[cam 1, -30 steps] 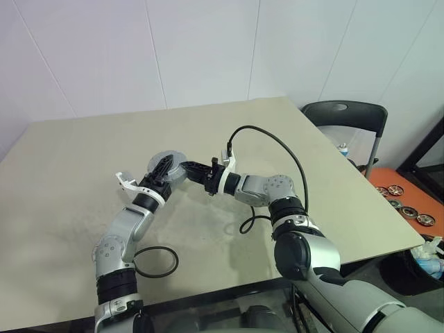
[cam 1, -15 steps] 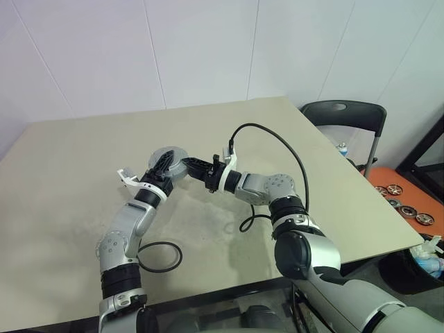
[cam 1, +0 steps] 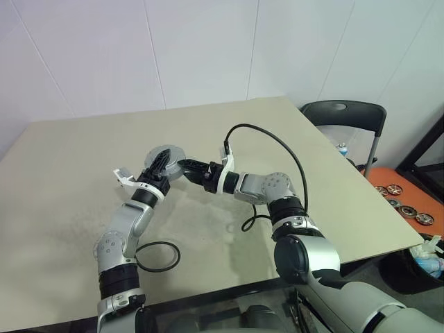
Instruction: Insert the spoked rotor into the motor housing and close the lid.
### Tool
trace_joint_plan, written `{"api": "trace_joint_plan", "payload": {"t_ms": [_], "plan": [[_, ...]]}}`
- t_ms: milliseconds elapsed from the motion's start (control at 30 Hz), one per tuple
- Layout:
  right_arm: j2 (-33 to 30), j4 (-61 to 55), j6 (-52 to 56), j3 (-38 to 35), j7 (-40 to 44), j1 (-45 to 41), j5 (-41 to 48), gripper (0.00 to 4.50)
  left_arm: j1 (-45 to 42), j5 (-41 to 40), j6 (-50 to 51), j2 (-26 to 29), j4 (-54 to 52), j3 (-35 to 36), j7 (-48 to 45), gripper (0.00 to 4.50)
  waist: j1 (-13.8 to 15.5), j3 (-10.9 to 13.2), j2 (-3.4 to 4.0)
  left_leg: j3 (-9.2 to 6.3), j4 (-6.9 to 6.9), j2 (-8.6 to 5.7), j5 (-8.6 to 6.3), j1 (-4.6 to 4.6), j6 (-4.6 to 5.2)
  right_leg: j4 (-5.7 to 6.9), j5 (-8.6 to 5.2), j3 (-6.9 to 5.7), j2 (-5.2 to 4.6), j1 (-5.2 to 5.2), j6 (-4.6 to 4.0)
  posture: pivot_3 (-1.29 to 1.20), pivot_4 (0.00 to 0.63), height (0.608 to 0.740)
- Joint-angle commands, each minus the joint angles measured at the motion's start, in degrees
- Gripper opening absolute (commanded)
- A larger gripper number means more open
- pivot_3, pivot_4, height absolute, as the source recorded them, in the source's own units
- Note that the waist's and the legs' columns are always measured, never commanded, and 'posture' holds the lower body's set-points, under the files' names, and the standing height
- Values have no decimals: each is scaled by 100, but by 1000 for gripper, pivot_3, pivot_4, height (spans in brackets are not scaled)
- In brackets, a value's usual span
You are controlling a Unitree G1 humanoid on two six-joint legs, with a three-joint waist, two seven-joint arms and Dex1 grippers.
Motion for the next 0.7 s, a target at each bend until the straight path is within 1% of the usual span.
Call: {"api": "trace_joint_plan", "payload": {"t_ms": [33,233,400,567,633,700], "plan": [[-9,19,106,-55,-83,-31,28,2881,-275,-134,-43,97,-298,72,-243,2144,0,0,0,0,0,0,0,0,1,0,0,0,0,0,0,0,0,740],[-89,237,-134,-74,-117,-29,-94,2881,-364,8,-252,207,-305,200,-198,2144,-3,0,0,0,0,0,-2,0,2,0,0,0,0,0,0,0,0,740],[-170,450,-265,-67,-59,-36,-172,2881,-219,-9,-369,541,-443,497,-139,2144,-18,1,0,0,-1,1,0,0,0,0,0,0,1,-2,0,0,0,740],[-182,585,-304,-52,-7,-93,-260,2881,-24,18,-419,743,-572,712,-120,2144,-8,1,0,1,-5,1,2,-2,-5,-1,0,1,0,-5,0,0,0,740],[-178,614,-317,-15,34,-97,-301,2881,58,187,-545,827,-577,815,-86,2144,-3,1,0,1,-5,0,1,-2,-4,-3,0,1,0,-3,0,0,0,740],[-166,640,-326,27,52,-102,-354,2881,200,394,-666,1029,-506,966,-110,2144,-5,1,0,1,-4,0,1,-2,-4,-3,0,1,0,-2,0,0,0,740]]}}
